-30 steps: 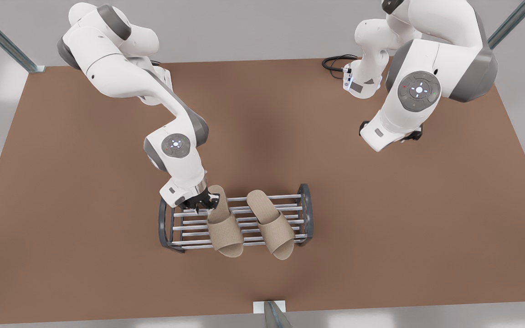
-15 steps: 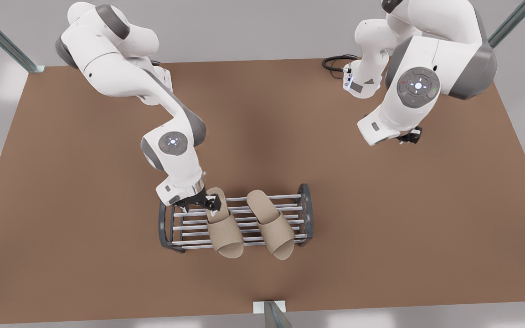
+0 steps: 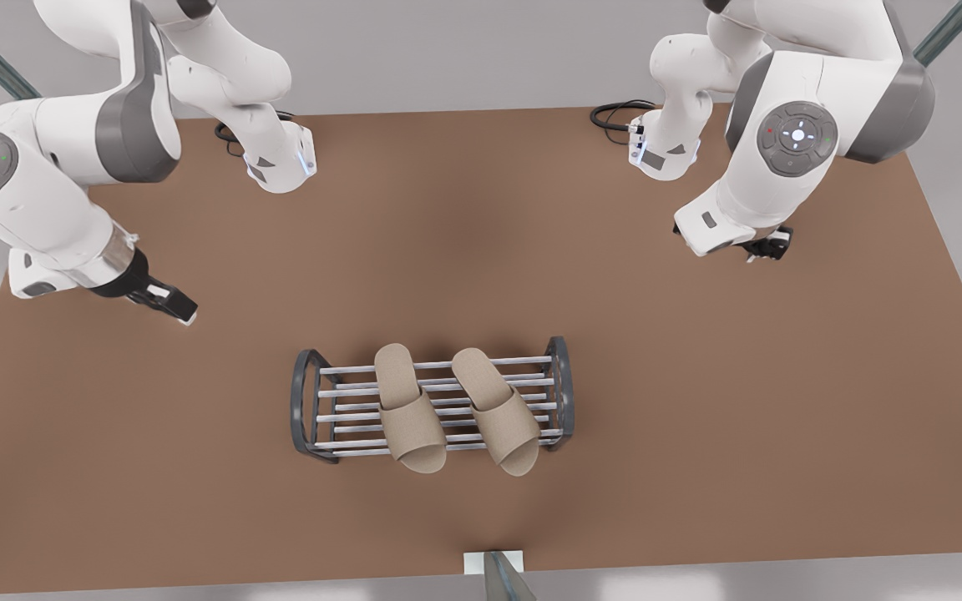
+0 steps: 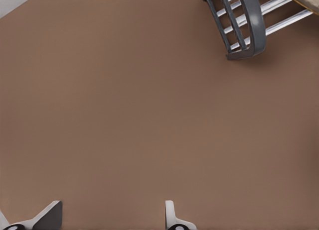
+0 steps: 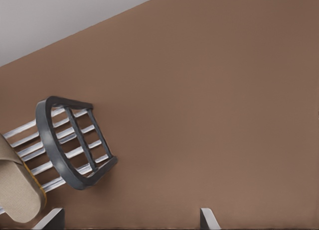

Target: Place the right shoe on the shoe rack with the right arm, and place the left shoe on the shoe rack with the left arm

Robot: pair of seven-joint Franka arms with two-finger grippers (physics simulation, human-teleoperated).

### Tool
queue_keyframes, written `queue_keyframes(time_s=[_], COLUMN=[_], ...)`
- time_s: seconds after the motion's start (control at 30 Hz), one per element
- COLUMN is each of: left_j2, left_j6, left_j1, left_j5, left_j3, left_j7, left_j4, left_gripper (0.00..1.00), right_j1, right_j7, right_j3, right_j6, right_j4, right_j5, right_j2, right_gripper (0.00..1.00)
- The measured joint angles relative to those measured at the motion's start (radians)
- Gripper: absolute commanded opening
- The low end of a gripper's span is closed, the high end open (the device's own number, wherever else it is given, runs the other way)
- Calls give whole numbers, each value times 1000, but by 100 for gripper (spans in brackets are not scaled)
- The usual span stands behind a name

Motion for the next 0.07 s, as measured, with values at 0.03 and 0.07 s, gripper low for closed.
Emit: queue_keyframes(time_s=[0.03,0.07], left_j2=[0,0], left_j6=[2,3], left_j1=[0,0], left_j5=[0,0], left_j3=[0,0], left_j7=[3,6], left_j4=[0,0], left_gripper=[100,100], right_j1=[1,3], right_j7=[-24,-48], right_j3=[0,0], right_j6=[-21,-40], right_j4=[1,1], right_j5=[3,6], right_j2=[5,8], right_gripper=[100,100])
